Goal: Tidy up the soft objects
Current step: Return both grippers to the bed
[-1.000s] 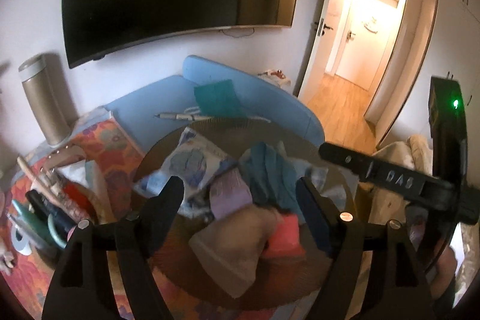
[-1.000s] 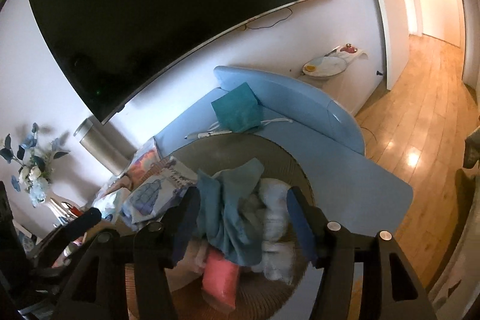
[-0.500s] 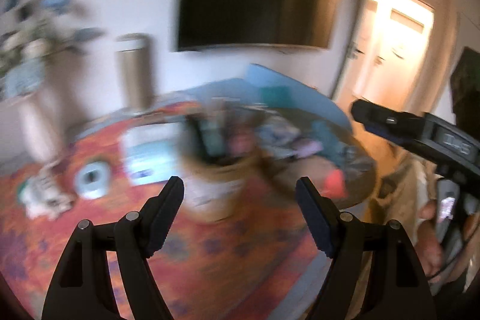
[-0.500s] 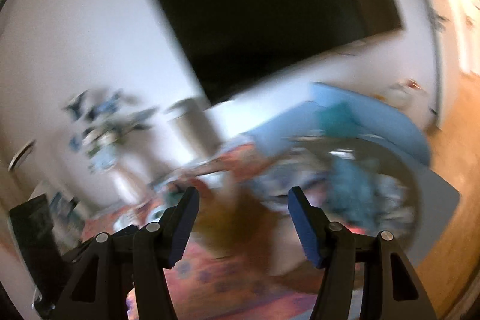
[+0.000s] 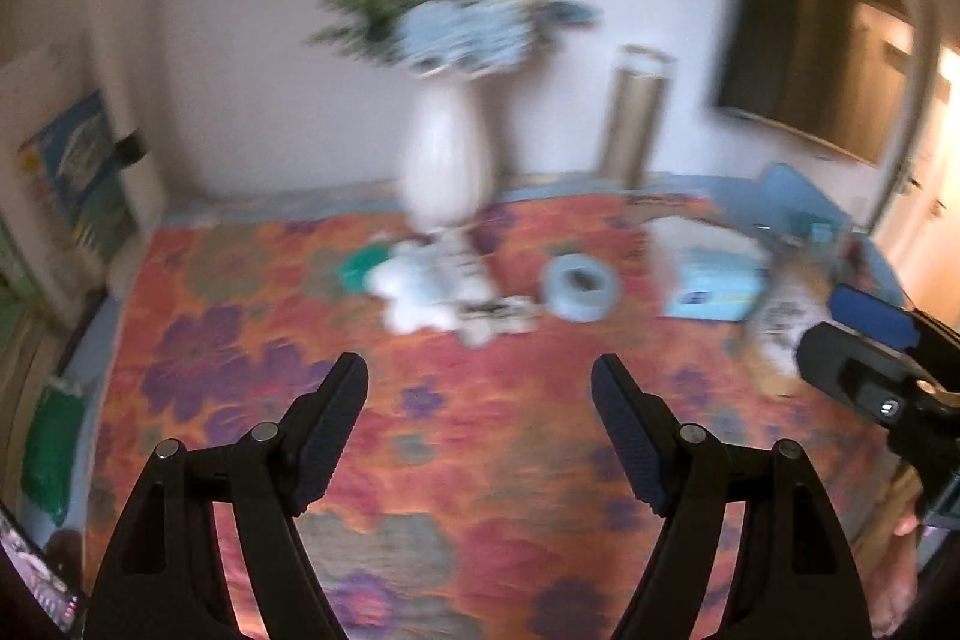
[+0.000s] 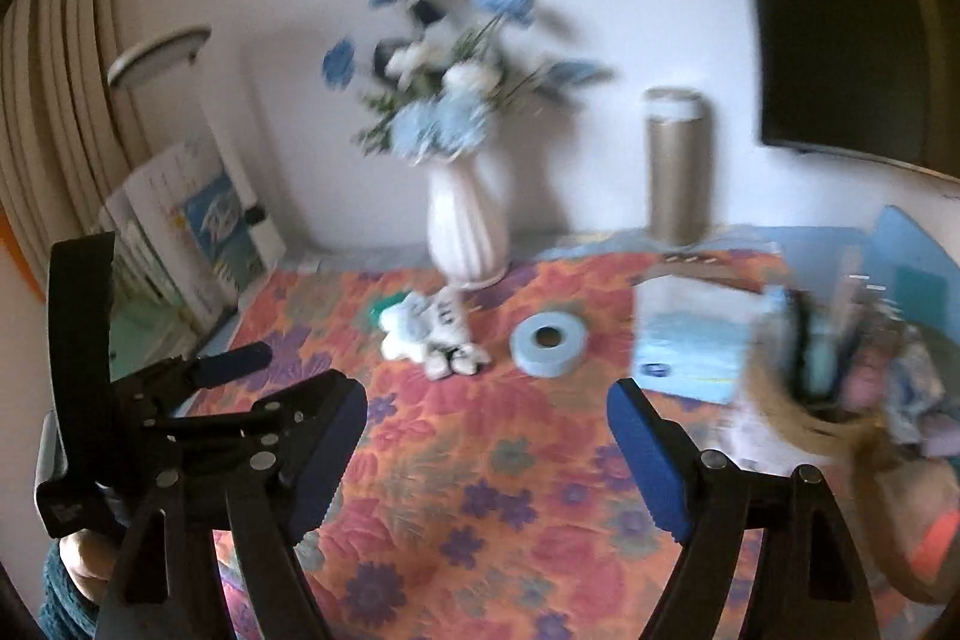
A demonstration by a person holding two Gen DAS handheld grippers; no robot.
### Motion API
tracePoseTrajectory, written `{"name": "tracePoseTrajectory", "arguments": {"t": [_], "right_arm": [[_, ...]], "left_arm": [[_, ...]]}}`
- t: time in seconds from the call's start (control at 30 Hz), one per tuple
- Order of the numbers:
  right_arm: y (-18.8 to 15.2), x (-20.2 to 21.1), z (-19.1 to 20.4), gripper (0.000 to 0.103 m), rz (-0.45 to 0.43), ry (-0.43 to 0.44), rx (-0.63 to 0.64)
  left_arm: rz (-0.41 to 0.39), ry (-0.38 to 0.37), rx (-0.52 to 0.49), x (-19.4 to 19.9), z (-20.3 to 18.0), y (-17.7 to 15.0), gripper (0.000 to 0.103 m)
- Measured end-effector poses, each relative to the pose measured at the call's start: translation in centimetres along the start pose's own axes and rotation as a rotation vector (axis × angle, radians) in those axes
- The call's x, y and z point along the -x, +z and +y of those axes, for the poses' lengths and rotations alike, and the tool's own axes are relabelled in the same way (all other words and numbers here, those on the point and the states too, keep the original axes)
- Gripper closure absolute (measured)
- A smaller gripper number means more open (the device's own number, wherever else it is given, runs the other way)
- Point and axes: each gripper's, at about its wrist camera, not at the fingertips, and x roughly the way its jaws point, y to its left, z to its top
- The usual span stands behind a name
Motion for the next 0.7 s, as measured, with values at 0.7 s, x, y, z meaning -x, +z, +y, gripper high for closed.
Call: {"name": "tracePoseTrajectory", "arguments": {"t": [0.7], "right_arm": [[-3.8,-14.3,-1.4,0.014,0.152,-0.050,-0.024]], "left_arm": [[0.071,0.017,0.176,-8.5,6.9,-3.7,0.020]]}}
